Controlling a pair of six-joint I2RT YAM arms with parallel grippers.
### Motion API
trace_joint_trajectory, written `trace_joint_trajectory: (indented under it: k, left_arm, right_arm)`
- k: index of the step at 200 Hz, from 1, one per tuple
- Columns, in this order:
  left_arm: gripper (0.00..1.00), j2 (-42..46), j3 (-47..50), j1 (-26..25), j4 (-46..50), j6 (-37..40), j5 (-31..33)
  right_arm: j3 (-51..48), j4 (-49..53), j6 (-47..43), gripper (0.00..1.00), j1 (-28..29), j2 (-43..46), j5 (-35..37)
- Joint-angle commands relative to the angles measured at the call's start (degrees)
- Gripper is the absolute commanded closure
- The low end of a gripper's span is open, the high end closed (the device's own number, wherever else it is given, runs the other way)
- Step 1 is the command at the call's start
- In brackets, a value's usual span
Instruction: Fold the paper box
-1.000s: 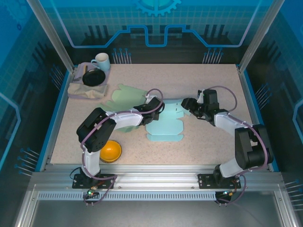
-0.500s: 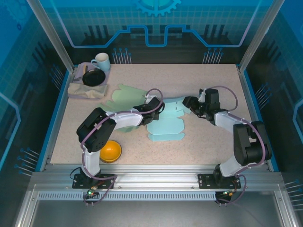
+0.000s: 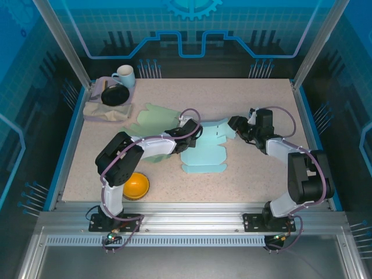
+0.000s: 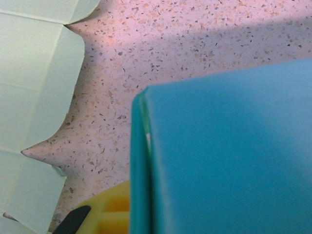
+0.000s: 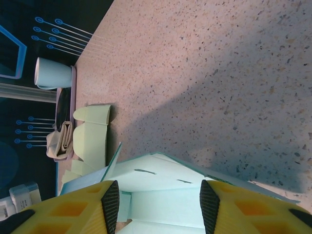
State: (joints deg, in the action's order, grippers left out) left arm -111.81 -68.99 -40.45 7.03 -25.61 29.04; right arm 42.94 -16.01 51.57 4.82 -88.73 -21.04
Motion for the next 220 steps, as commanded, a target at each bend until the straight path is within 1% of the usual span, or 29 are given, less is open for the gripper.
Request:
trace_joint_trajectory:
  k: [1, 57, 88, 165, 192, 212, 220]
  left_arm:
    - [1.0, -0.9, -1.6, -0.2, 1.7, 0.7, -1.6]
    - [1.0, -0.9, -1.7, -0.3, 1.7, 0.8, -1.6]
    - [1.0, -1.0, -1.7, -0.3, 1.5, 0.7, -1.7]
    - [1.0, -1.0, -1.6, -0.3, 1.4, 0.5, -1.8]
    - [1.0, -1.0, -1.5, -0.3, 1.5, 0.5, -1.6]
    - [1.0, -1.3, -1.6, -0.3, 1.3, 0.4, -1.5]
    - [1.0, -1.4, -1.6, -0.2, 1.3, 0.3, -1.6]
  right_arm:
    - [-0.4, -4.6, 2.4, 0.5, -0.9, -0.2, 0.8]
    - [-1.0, -8.5, 6.7, 0.5, -1.3, -3.1, 1.1]
    - [-2.3, -13.3, 9.5, 0.5, -1.8, -4.3, 1.2]
    - [-3.5, -20.2, 14.5, 0.48, -3.3, -7.5, 0.5]
    - [-2.8, -18.4, 13.5, 0.53, -3.4, -7.8, -1.8]
    - [-3.5, -16.4, 10.5, 0.62, -3.1, -6.7, -2.0]
    - [-3.7, -14.8, 8.9, 0.64, -2.9, -5.9, -1.8]
